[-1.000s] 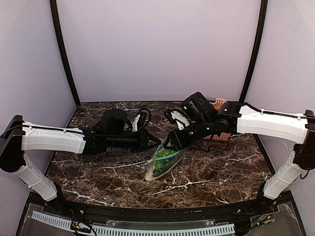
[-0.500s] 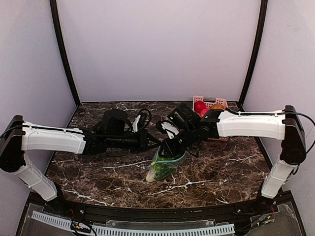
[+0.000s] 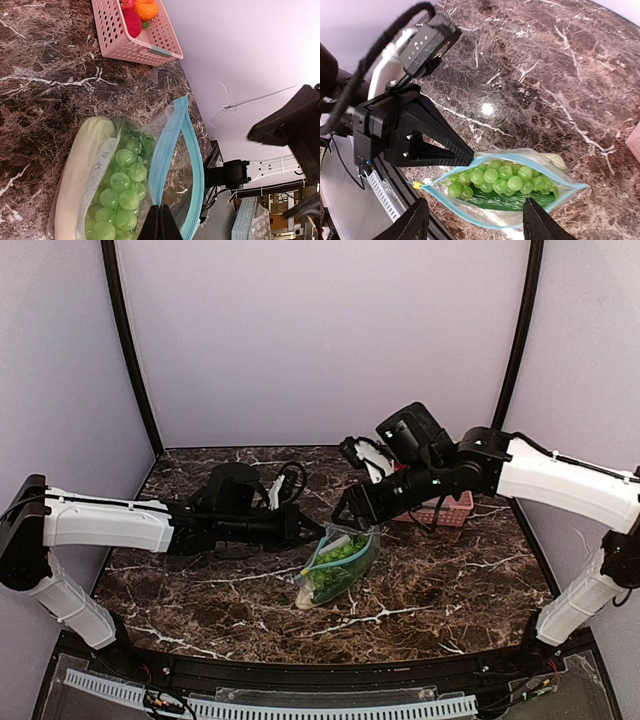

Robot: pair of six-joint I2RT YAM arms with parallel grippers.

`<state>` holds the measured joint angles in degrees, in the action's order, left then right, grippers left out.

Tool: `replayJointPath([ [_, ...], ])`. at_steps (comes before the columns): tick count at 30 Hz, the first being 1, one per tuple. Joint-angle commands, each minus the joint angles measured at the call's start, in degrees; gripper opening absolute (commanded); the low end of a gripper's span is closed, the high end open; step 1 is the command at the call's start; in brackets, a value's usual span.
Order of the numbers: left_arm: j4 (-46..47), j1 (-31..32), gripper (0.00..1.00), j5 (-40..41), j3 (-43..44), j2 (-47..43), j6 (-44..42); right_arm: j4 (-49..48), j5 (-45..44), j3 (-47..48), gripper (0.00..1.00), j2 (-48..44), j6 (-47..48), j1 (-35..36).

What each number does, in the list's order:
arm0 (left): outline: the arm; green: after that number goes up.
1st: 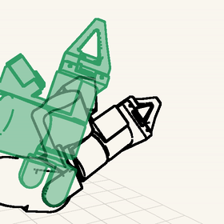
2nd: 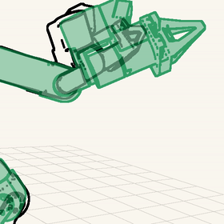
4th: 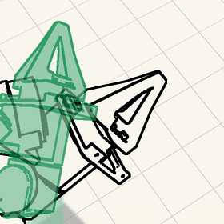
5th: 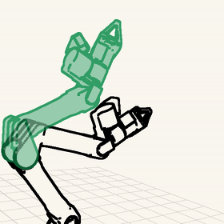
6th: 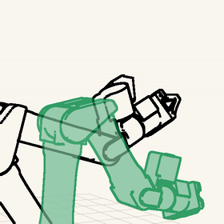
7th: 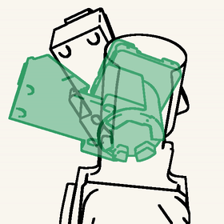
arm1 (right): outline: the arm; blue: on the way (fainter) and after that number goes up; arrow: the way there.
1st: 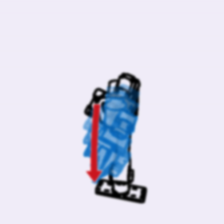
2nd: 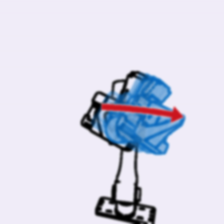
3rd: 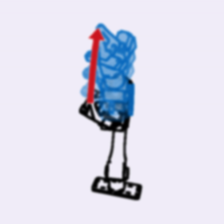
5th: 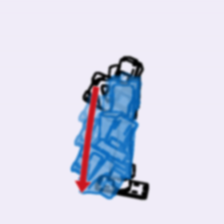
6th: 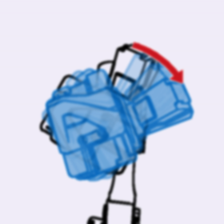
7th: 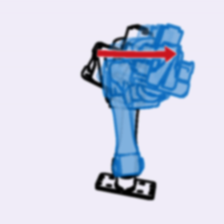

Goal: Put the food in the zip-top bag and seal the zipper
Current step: Place the fake fruit in the zipper food storage bag, then pick up the fake vegetable from the bin.

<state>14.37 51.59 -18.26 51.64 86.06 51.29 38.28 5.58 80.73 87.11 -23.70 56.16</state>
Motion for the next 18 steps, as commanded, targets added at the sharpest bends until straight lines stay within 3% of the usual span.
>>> replayJointPath([
  [1,-3.10,0.00,0.01,2.45,0.52,-4.02,-2.12,5.55,-6.95,0.55,0.64,-6.53,0.12,-2.65],
  [10,-3.45,-0.01,0.01,5.05,-1.62,-6.43,-2.96,7.50,-9.76,-5.43,0.68,-12.63,-2.86,-17.20],
  [18,-3.15,-0.03,0.01,4.62,-1.04,-4.98,-3.12,3.88,-7.81,-6.63,0.69,-4.36,-3.74,-30.77],
])
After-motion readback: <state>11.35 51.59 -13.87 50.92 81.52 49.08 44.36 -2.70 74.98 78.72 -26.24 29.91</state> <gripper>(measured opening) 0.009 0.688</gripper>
